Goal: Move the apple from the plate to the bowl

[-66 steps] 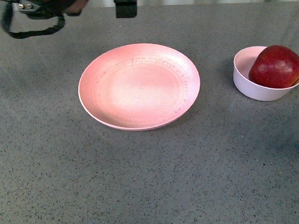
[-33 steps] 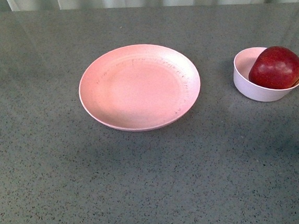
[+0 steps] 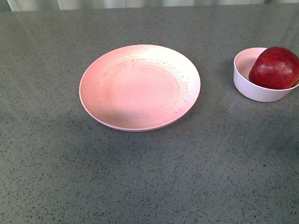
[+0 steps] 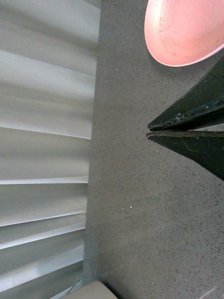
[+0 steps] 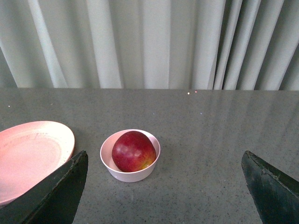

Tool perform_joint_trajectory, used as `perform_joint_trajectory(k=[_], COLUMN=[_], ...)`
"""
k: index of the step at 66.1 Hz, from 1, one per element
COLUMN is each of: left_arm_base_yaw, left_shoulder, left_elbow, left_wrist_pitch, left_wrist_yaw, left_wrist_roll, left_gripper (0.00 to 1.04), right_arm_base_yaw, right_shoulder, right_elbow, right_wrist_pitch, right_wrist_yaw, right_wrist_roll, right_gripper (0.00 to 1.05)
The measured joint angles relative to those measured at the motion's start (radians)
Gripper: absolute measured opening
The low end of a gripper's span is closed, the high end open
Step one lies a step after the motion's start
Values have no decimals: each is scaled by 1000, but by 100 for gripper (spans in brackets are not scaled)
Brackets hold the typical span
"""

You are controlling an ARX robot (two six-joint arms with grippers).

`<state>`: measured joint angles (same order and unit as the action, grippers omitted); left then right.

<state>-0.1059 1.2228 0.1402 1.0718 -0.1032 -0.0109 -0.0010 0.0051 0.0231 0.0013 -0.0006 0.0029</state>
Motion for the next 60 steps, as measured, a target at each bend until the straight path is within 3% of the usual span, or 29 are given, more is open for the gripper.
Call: perform_joint_trajectory(k=[11,15,21,60], left_arm_base_yaw=[26,70,100,102], left_shoulder=[-137,-189,-263,-732], left_elbow=[-53,-68,-87,-125], left_wrist_pitch=[-88,-125,-181,-587], left_wrist_yaw=[30,90,94,103], left_wrist_roll=[0,1,1,2], left_gripper=[2,2,2,2], right_arm_base_yaw=[0,0,0,0], right_shoulder=[0,0,0,0], right_elbow=[0,0,0,0], right_wrist_pitch=[0,0,0,0], right_wrist_yaw=[0,0,0,0], right_wrist_roll=[0,0,0,0], right_gripper=[96,96,96,96])
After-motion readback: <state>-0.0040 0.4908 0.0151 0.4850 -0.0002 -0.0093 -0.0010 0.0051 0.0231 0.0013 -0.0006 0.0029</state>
